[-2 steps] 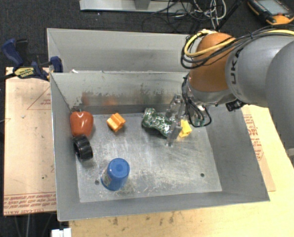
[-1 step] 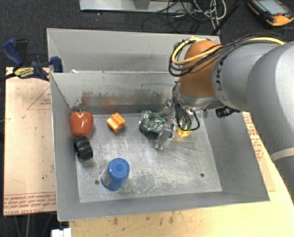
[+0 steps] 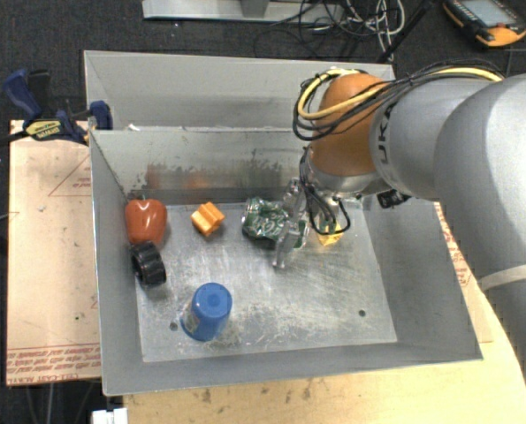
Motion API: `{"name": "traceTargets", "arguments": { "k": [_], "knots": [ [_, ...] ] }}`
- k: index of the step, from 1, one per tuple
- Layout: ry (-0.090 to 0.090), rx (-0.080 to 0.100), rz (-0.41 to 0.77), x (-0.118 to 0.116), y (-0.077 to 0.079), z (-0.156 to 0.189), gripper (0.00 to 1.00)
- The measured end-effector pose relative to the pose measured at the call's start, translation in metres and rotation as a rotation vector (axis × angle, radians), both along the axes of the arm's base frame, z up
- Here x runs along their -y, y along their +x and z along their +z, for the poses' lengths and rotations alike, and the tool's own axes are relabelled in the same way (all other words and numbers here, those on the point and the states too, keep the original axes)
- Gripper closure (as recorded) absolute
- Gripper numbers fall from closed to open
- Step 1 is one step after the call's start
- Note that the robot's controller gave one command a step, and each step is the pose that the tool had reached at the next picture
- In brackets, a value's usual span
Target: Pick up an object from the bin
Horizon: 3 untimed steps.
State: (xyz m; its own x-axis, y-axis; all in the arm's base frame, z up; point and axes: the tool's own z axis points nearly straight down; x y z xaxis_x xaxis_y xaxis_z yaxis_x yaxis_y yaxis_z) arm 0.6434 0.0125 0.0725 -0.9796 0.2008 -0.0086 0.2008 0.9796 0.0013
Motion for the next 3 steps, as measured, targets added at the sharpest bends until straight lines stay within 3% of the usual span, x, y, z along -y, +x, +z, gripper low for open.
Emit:
{"name": "traceTargets", "arguments": {
  "k": [3],
  "knots": [
    [0.0, -0.004, 0.001, -0.0002, -0.0004, 0.0032, 1.0]
  ]
}}
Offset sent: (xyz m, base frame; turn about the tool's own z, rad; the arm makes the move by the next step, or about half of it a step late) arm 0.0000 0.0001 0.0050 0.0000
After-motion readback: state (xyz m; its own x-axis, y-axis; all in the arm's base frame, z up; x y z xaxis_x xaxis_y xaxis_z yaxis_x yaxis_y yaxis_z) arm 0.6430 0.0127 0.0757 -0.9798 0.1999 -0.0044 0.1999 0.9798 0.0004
